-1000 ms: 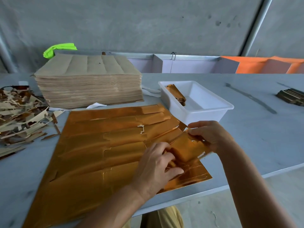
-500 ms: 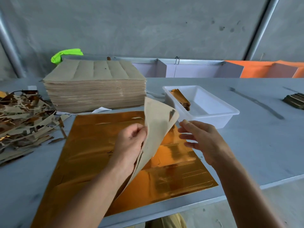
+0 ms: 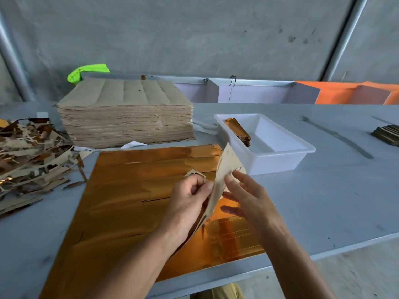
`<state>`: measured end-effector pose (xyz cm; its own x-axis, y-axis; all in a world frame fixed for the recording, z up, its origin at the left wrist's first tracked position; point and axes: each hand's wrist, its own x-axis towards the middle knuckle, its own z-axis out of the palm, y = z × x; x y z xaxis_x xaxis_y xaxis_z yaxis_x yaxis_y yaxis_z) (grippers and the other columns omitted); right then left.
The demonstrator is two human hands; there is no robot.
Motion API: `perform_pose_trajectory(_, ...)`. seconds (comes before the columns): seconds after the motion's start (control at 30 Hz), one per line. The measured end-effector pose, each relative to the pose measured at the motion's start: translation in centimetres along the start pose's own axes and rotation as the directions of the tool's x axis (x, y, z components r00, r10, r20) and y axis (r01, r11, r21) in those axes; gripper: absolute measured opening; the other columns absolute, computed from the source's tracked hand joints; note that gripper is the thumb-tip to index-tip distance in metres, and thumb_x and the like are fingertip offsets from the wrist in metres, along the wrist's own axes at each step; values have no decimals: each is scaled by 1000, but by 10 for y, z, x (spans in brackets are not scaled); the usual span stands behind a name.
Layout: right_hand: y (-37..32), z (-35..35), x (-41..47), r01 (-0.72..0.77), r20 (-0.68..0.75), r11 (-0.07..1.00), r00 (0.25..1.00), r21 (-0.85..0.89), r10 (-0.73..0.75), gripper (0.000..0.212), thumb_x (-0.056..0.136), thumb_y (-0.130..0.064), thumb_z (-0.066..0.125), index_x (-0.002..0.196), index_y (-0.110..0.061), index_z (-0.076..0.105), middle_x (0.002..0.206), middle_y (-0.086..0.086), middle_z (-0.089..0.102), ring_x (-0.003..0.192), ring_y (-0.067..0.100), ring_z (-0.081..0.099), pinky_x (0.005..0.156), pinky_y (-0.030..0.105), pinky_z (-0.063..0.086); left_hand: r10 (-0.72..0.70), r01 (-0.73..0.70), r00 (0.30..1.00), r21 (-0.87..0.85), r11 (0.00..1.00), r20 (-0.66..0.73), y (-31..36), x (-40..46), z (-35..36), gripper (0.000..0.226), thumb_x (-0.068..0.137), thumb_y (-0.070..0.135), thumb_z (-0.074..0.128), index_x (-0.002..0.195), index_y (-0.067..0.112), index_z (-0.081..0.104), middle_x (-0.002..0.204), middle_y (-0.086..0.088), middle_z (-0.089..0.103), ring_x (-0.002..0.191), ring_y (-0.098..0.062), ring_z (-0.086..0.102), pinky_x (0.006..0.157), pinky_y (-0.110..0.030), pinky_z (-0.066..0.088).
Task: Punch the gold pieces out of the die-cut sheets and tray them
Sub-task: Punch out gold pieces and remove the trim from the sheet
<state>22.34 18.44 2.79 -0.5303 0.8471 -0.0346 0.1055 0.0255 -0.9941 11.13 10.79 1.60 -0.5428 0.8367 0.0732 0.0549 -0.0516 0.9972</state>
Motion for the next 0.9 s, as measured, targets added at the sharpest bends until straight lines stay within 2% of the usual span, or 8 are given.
perform_pose_trajectory(0.13,9,1,3,34,-38,999,999,-37,-36,53,88,-33,61,139,-27,46,132,4,54,106,21,61,71,30,59,81,-97,987,106,990,139,2,-6,1,32,83,50,57,87,19,64,71,18,64,73,6,61,64,-9,48)
perform_pose_trajectory(0.27,12,5,6,31,-63,999,997,-32,-33,55,85,-33,66,136,-26,48,126,4,58,100,19,63,67,28,59,250,-251,966,436,864,61,-2,-5,-2,23,84,32,68,103,19,65,92,13,66,83,-6,65,71,-18,56)
perform_pose_trajectory(0.37,10,5,6,42,-64,999,997,-15,-43,57,82,-35,67,135,-28,49,124,4,58,99,20,63,69,31,60,268,-256,963,369,894,18,-5,-2,-9,21,89,29,59,101,15,71,87,3,70,81,-10,65,72,-24,55)
perform_pose_trajectory(0.53,7,12,3,78,-10,996,997,-33,-79,88,63,-52,67,142,-25,40,128,5,55,102,20,63,76,34,59,15,-17,998,27,999,62,-6,-3,-9,20,84,41,53,86,28,69,78,4,73,77,-9,71,62,-13,52)
perform_pose_trajectory(0.63,10,14,5,64,-11,998,998,-28,-64,70,81,-38,68,142,-23,39,126,7,58,102,22,65,84,40,57,-38,40,998,-38,998,40,-7,0,-5,20,96,24,49,90,15,67,76,3,73,73,-11,71,59,-15,52)
perform_pose_trajectory(0.7,14,13,7,7,-44,999,999,48,-5,50,93,-24,59,140,-27,40,124,-2,56,102,17,62,86,39,55,-13,17,995,43,999,-101,-7,5,-6,21,98,18,47,89,12,65,72,2,71,70,-8,68,58,-14,50)
perform_pose_trajectory(0.77,18,10,9,-21,-86,995,996,98,29,38,97,-16,53,128,-37,46,116,-11,54,98,14,58,77,35,54,85,-46,976,195,980,-199,-5,9,-7,18,98,14,47,92,12,64,75,2,68,69,-6,65,57,-11,49)
perform_pose_trajectory(0.9,17,7,12,59,-150,997,986,-57,-67,22,96,-13,53,82,-28,59,73,-12,64,62,9,65,42,12,45,296,-223,951,473,853,-86,7,10,-1,25,93,8,56,116,18,58,87,6,64,74,-4,62,61,-10,50)
